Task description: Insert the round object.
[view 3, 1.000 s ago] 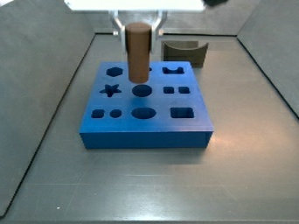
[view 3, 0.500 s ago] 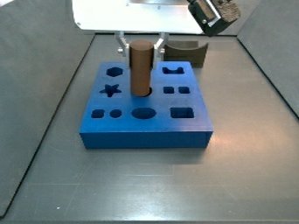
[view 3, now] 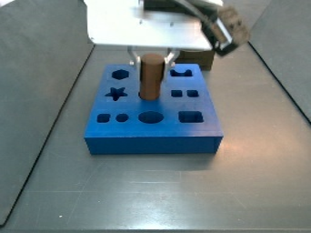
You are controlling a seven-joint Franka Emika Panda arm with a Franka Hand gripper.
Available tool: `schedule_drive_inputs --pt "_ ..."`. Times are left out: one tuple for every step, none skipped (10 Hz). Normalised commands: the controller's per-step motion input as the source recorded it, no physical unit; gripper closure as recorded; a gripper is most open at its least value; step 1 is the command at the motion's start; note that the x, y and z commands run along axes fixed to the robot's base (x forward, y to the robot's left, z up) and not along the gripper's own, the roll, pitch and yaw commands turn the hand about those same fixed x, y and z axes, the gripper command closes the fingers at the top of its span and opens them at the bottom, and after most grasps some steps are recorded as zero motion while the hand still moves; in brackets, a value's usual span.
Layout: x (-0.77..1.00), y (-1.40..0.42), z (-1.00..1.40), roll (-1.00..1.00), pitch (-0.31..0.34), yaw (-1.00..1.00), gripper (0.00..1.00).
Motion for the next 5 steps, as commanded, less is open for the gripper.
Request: schedule_drive_inputs --pt "0.0 -0.08 -0.61 0.26 -0.203 0.0 1.0" --pt "0.0 -0.09 -0.56 0.26 -0.227 0.0 1.0" --pt "0.0 -0.12 -0.58 0.23 -0.236 0.0 1.0" --pt "-0.04 0.0 -0.43 0.02 -0.251 0.0 1.0" --pt "0.0 0.13 0.0 -0.11 0.0 0.0 1.0"
